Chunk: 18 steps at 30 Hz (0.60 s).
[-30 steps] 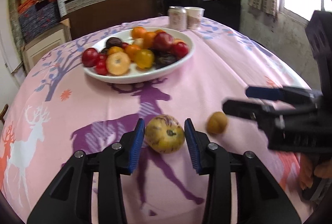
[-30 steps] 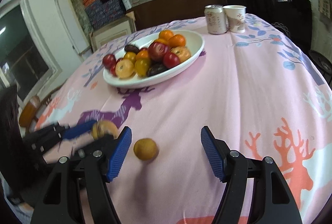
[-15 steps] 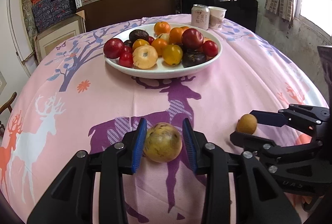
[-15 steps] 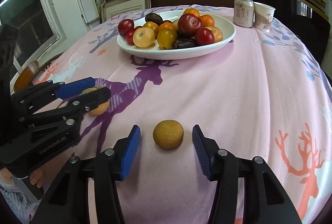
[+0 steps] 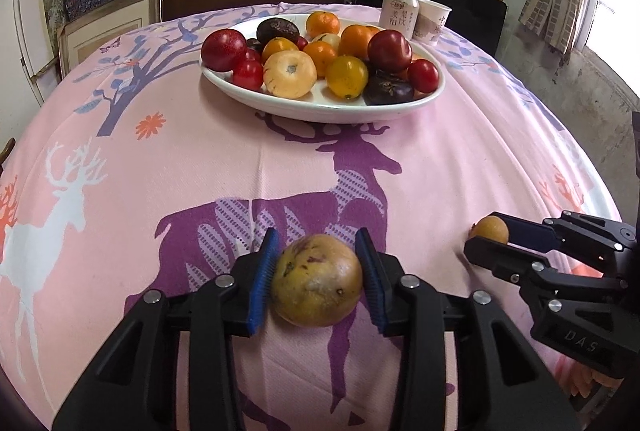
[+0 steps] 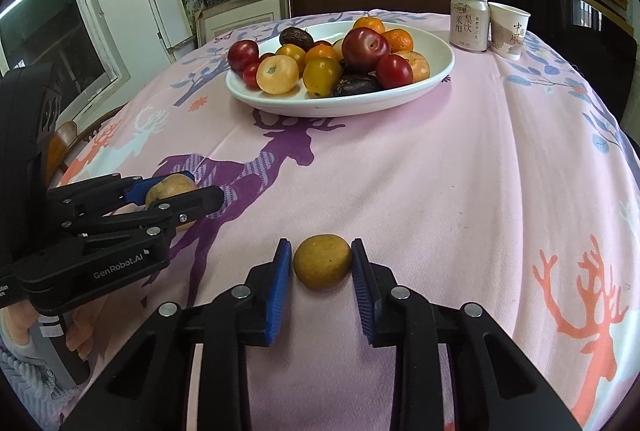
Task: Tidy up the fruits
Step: 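Lower both fruits onto the white plate and open both tools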
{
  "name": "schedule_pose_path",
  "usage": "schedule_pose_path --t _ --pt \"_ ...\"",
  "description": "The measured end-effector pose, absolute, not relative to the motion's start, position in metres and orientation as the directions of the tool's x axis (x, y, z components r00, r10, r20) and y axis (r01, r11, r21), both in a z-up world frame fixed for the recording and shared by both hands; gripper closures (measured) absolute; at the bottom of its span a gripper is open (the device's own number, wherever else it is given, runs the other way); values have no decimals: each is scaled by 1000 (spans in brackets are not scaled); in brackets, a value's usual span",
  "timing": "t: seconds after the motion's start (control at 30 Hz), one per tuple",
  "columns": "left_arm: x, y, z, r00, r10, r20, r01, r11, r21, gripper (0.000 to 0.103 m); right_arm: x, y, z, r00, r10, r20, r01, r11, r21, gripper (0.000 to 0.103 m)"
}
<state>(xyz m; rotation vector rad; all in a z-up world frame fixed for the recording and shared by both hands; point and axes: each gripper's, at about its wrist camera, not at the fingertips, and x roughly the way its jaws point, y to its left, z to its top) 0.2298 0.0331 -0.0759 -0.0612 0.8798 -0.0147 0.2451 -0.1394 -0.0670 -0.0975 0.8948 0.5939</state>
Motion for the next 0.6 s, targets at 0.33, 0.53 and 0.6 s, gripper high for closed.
schedule_pose_path --t 0.33,0.53,0.6 --pt "221 23 -66 681 14 -732 -13 1000 7 64 246 -144 -64 492 454 -743 -516 839 172 74" --pt "217 22 -61 701 30 -713 -20 1000 22 64 245 -147 -60 507 462 -728 -511 841 178 74" --pt "216 22 -59 705 31 -709 -20 1000 24 64 245 -149 -58 515 464 -720 -508 842 180 74"
